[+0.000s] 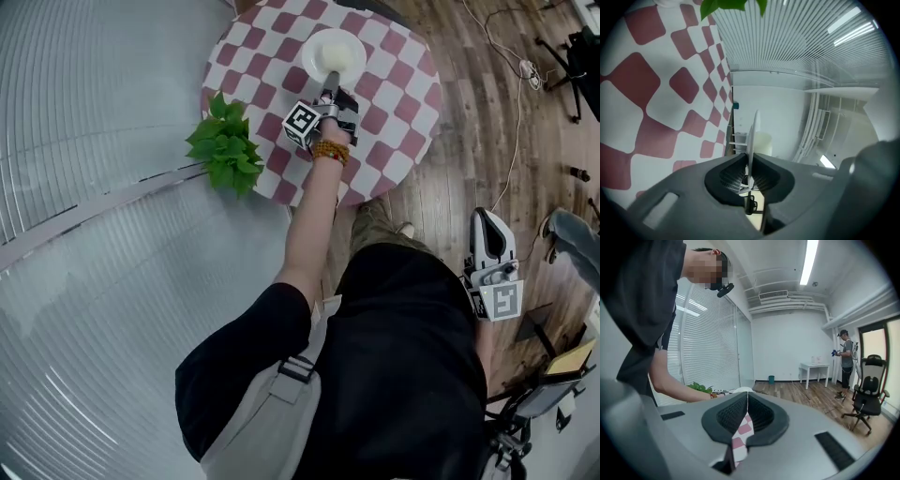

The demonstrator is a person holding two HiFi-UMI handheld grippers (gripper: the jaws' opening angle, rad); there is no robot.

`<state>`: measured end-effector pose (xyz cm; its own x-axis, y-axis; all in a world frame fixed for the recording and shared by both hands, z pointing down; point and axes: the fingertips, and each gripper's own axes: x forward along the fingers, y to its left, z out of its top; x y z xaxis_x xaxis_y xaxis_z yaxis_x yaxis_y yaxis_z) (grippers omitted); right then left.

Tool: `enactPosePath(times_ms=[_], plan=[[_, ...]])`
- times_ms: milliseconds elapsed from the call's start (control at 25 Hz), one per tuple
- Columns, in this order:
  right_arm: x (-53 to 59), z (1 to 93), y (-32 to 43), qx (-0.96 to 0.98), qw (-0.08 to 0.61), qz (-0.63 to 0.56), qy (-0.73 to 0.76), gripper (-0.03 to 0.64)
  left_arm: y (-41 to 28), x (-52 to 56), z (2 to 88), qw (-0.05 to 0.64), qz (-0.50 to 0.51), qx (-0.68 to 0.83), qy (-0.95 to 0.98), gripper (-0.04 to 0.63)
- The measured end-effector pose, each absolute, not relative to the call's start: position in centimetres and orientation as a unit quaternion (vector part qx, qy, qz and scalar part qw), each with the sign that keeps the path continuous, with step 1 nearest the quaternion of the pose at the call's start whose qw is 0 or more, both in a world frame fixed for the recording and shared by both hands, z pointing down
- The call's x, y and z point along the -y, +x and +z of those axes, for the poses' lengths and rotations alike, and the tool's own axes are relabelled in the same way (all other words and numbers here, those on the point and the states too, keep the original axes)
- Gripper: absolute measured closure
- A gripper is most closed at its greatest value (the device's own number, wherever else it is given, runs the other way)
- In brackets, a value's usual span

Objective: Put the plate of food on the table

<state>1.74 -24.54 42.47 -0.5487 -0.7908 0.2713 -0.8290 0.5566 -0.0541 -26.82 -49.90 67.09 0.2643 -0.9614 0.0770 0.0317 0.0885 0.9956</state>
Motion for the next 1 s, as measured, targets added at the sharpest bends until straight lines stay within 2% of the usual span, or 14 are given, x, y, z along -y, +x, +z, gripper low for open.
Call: enactPosePath(times_ms=[320, 600, 1000], plan=[[23.6, 44.2, 2.1, 0.857, 0.122, 0.115, 0.487, 0.604, -27.2, 51.4, 76.1, 0.654, -0.385, 0.467, 0.453, 0.565], [23.1, 44.7, 2.1, 0.852, 0.128, 0.125, 0.492, 0.604, -25.8, 51.2, 79.6, 0.69, -0.329, 0.489, 0.421, 0.564], [23.1, 43.9, 2.5, 0.854, 0.106, 0.12, 0.494, 0.604, -25.0, 48.7, 81.5, 0.717, -0.307, 0.491, 0.388, 0.561]])
